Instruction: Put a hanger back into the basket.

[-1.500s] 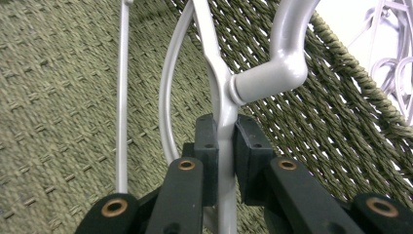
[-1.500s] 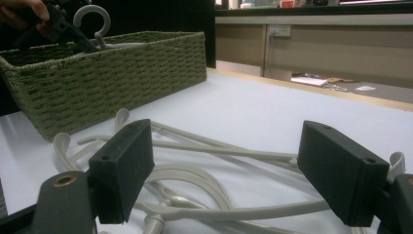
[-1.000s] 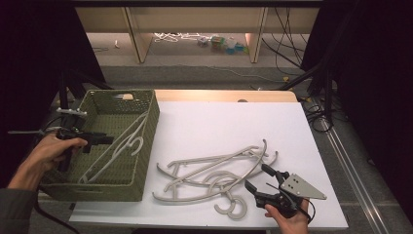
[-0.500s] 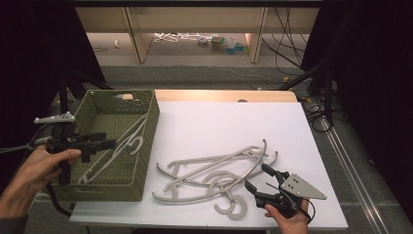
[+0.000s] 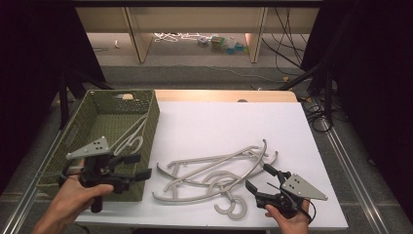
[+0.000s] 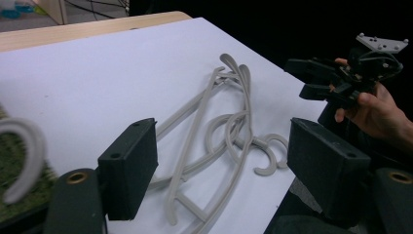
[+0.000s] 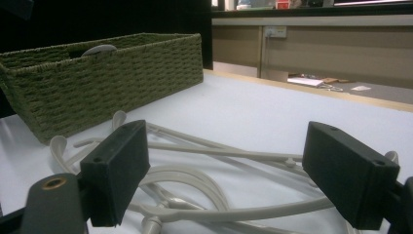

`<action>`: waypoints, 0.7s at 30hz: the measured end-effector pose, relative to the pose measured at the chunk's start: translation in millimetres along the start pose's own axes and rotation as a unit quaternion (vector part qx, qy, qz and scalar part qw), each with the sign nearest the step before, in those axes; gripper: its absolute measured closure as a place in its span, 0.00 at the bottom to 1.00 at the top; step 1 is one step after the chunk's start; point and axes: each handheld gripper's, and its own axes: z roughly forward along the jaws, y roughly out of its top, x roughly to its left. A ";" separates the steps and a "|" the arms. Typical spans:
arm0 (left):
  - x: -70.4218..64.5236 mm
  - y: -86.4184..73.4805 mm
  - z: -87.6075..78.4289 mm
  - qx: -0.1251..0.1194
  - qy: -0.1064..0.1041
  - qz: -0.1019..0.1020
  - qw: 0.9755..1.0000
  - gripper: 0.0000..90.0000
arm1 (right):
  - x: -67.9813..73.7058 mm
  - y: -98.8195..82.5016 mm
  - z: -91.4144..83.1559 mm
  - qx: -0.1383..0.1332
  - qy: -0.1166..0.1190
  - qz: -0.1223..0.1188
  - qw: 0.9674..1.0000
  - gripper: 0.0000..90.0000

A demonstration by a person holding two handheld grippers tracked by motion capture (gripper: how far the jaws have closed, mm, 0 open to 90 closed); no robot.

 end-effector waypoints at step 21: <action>-46.2 -34.4 51.5 0.012 -0.030 0.036 0.999 0.27 | 0.0 0.3 -0.6 -0.011 0.008 0.007 1.000 0.17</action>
